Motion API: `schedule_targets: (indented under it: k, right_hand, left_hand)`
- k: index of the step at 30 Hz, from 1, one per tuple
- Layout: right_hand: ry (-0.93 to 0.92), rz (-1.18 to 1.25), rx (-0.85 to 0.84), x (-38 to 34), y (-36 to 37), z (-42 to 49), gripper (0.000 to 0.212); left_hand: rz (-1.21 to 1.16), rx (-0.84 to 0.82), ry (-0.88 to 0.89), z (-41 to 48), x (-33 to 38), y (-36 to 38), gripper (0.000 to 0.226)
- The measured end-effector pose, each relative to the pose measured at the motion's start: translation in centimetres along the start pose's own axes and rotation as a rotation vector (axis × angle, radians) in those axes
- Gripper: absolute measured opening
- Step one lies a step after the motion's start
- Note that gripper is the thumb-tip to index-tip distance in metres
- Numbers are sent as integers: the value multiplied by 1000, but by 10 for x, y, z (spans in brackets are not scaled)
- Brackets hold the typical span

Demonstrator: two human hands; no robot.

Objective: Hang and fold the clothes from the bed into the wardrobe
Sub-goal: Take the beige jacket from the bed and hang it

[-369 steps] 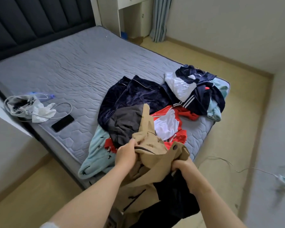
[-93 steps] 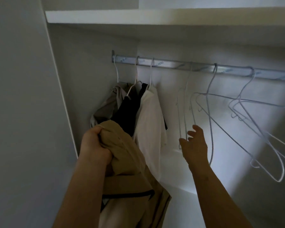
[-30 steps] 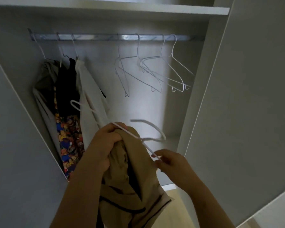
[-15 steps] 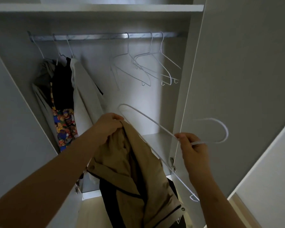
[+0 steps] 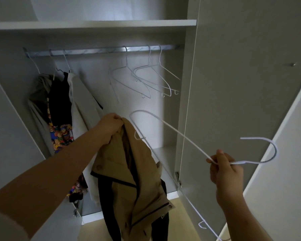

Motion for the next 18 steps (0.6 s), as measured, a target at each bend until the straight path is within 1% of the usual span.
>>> schedule_targets:
  k: [1, 3, 6, 9, 11, 13, 14, 16, 18]
  right_hand:
    - [-9, -32, -34, 1, 0, -2, 42]
    - [-52, -148, -122, 4, 2, -6, 42]
    - [-96, -272, -248, 7, 14, -13, 41]
    - [-90, -299, -307, 8, 28, -19, 41]
    - [-122, -348, -349, 10, 41, -25, 39]
    - [-130, -443, -426, 13, 58, -36, 36]
    - [-112, -460, -437, 16, 66, -42, 36]
    - [-27, -387, -369, 22, 76, -50, 38]
    - [32, -295, -244, 22, 78, -51, 40]
  left_hand:
    - [-50, -28, -68, -1, 0, -2, 21]
    - [-72, -45, -120, -2, -3, -3, 30]
    - [-61, -41, -113, -7, -4, -2, 33]
    - [-65, -45, -70, -16, -1, -2, 30]
    - [-40, -62, -9, -29, 2, 2, 23]
    - [-5, -157, 99, -46, 2, 12, 16]
    - [13, -224, 160, -55, 2, 17, 15]
    - [29, -364, 280, -71, 2, 20, 18]
    - [89, -436, 412, -77, 2, 16, 23]
Point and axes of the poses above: each hand's wrist, its own z-axis towards the middle knuckle, its own y-axis out of the palm, x = y × z, the point moved 1 cm from there along z, towards the middle knuckle, and after that the axes turned 12 degrees about -y, right-handed, at the moved point
